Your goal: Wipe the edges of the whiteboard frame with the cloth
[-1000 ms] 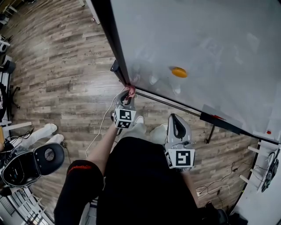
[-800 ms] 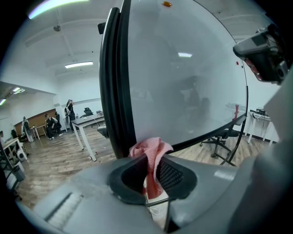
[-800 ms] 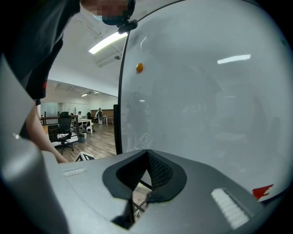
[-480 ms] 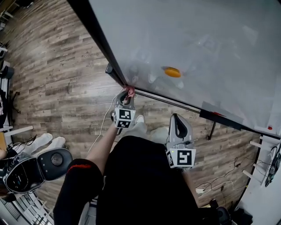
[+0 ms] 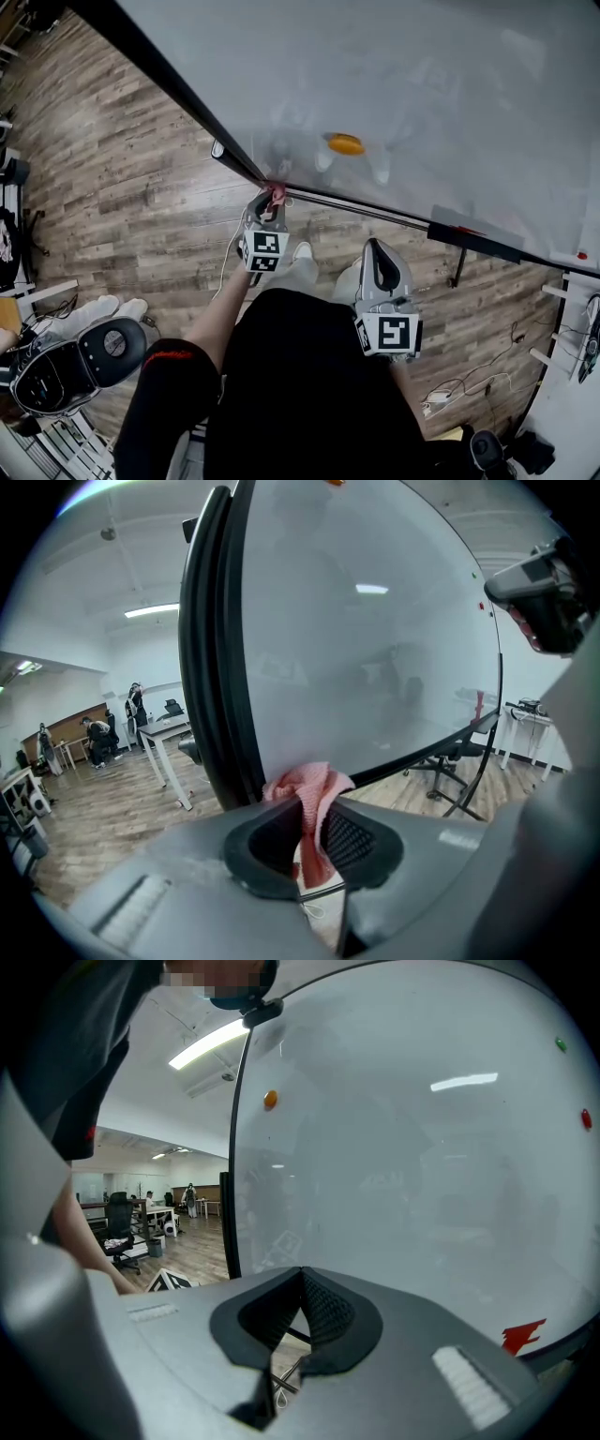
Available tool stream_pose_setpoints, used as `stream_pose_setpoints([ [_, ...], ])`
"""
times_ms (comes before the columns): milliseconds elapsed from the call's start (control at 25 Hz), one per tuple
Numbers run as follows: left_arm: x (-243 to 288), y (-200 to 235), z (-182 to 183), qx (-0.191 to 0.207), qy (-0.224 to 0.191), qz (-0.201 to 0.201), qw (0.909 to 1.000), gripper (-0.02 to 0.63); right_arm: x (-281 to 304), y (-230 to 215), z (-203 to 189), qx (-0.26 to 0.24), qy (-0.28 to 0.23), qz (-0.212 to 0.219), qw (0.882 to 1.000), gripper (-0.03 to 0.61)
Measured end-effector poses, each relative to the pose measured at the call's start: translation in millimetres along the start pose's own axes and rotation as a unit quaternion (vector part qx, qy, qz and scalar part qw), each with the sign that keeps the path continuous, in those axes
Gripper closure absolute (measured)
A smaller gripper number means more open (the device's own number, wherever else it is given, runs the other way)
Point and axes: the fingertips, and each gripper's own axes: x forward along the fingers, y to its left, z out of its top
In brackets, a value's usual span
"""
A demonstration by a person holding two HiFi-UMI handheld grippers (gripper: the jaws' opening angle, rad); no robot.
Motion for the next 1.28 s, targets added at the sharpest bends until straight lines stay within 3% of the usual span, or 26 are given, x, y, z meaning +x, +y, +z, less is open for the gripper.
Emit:
stream_pose_setpoints([
  [1280, 7.7, -57.8, 10.4, 0.01, 0.017, -0.007, 0.9998, 0.566, -43.8, -49.5, -14.0, 0.008, 0.002, -0.022, 1.0, 0.577],
])
